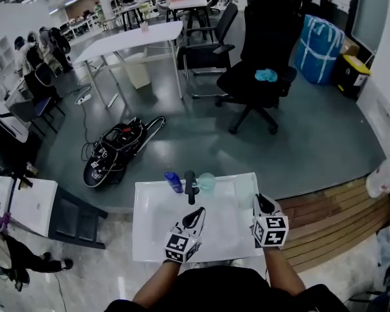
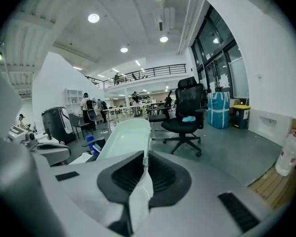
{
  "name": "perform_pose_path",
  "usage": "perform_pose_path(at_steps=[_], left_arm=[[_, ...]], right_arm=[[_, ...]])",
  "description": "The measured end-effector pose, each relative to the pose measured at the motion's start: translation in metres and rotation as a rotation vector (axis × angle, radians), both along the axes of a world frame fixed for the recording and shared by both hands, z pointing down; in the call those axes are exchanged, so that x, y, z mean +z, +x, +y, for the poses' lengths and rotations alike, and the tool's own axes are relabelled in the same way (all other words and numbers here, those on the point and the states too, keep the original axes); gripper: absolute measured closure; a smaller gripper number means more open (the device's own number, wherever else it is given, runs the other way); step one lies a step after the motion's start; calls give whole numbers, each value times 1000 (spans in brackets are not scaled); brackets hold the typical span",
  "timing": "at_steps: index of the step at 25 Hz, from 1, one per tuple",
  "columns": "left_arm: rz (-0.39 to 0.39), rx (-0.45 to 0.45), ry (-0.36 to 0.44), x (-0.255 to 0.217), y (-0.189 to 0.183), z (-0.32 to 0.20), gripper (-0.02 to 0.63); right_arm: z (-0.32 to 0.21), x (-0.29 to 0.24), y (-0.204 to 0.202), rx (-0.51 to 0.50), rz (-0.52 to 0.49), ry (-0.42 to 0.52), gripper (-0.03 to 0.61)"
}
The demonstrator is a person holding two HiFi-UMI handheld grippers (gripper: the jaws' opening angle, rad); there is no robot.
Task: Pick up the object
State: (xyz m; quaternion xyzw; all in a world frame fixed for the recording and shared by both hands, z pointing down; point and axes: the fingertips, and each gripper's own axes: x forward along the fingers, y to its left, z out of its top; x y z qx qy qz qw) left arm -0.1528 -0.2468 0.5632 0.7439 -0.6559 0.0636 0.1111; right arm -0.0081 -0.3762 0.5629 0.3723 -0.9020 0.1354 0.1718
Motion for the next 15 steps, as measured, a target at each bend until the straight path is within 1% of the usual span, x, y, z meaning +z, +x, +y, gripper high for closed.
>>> perform_pose_path(at_steps=[15], left_arm=[[9, 7, 3, -2, 1, 3, 600]], right_arm=[[5, 3, 7, 21, 16, 7, 541]])
